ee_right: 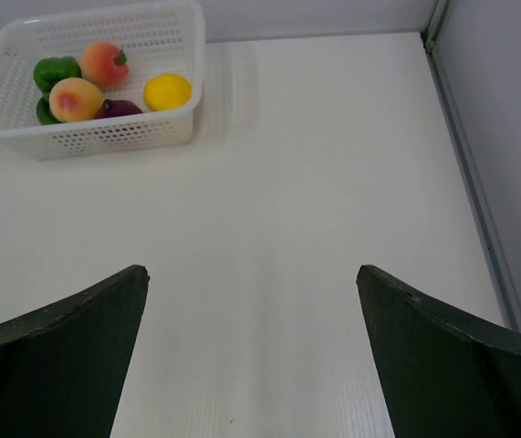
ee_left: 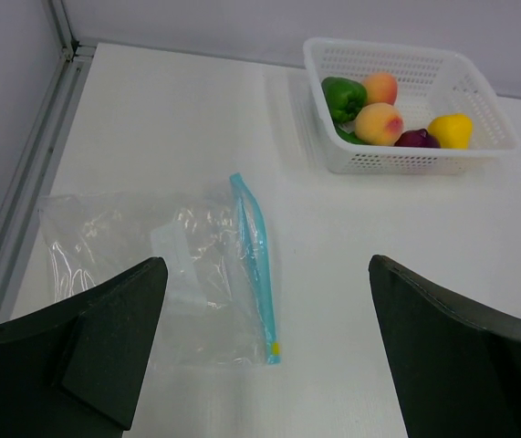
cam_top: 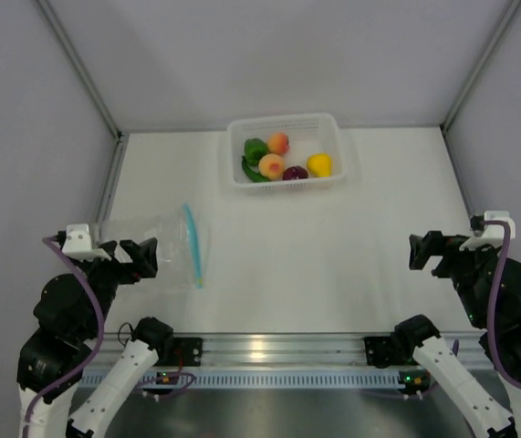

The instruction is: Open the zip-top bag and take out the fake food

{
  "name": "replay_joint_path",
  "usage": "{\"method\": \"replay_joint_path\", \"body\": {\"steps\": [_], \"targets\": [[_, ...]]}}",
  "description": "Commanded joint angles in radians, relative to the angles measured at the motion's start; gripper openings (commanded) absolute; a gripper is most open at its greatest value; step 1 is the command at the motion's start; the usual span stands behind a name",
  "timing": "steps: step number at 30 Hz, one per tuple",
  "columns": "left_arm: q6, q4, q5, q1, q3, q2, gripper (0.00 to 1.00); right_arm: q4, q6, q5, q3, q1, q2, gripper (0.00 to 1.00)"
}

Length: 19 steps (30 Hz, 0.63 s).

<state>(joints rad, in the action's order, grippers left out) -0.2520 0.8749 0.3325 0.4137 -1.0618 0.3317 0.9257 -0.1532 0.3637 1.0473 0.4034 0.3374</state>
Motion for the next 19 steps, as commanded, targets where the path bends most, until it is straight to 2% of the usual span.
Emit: {"method": "replay_joint_path", "body": {"steps": [1, 19], "targets": [[0.028, 0.059, -0.027, -0.003, -0.03, -0.036, 0.98, 0.009, 0.024, 0.04, 0.002, -0.006, -0.003, 0.99], [0.026, 0.065, 0.016, -0.003, -0.021, -0.054, 0.98, -0.028, 0.018, 0.004, -0.004, -0.008, 0.034, 1.0]]}}
